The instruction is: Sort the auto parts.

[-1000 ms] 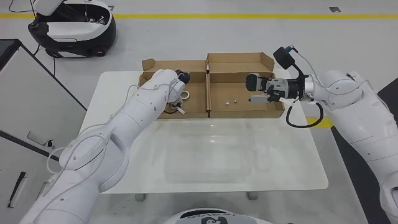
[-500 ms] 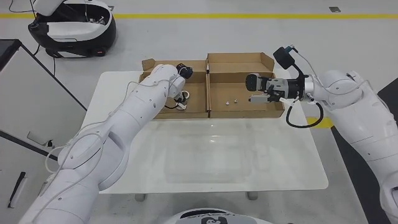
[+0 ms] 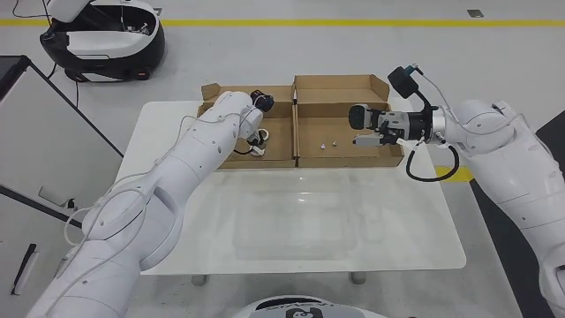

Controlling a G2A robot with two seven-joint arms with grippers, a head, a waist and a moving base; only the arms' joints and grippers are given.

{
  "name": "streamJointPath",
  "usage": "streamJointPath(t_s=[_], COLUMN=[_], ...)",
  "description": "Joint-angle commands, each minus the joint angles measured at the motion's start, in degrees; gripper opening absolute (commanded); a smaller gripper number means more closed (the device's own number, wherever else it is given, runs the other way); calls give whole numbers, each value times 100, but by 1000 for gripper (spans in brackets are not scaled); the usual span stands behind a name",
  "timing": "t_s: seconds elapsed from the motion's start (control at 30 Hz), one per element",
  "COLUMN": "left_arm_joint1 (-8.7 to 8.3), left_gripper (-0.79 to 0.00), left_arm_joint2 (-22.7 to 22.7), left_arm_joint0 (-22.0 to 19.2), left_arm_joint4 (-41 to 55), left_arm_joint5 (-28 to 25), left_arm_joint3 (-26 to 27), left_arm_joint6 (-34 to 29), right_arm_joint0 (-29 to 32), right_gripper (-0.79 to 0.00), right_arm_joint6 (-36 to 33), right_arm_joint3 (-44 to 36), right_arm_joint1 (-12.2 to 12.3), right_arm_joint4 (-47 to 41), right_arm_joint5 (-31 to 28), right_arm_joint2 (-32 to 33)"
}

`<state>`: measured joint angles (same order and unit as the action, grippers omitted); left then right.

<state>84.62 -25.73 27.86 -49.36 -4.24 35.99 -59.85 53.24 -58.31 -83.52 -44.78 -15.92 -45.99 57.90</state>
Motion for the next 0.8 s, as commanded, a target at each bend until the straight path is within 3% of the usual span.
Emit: streamJointPath(t_s=[0.0,0.2,0.37,0.57,0.77], left_arm_joint1=[0,-107,-315,-760,-1322], left_gripper=[0,0,0,0,0], left_arm_joint2=[-4,-239,-545,-1299,-2490], left_arm_joint0=[18,18,89,563,1614], left_arm_joint4=[3,-26,-39,200,498], left_arm_joint5=[-8,-127,-394,-931,-1529], left_arm_joint3=[22,330,893,2062,3826], left_arm_joint6=[47,180,-9,-183,-421], right_arm_joint0=[0,0,0,0,0], right_gripper=[0,0,0,0,0], right_arm_joint6=[0,0,0,0,0], right_arm_joint3=[0,0,0,0,0], right_arm_joint1=[0,0,0,0,0], right_arm_joint4=[0,0,0,0,0], right_arm_joint5=[0,0,0,0,0], right_arm_joint2=[0,0,0,0,0])
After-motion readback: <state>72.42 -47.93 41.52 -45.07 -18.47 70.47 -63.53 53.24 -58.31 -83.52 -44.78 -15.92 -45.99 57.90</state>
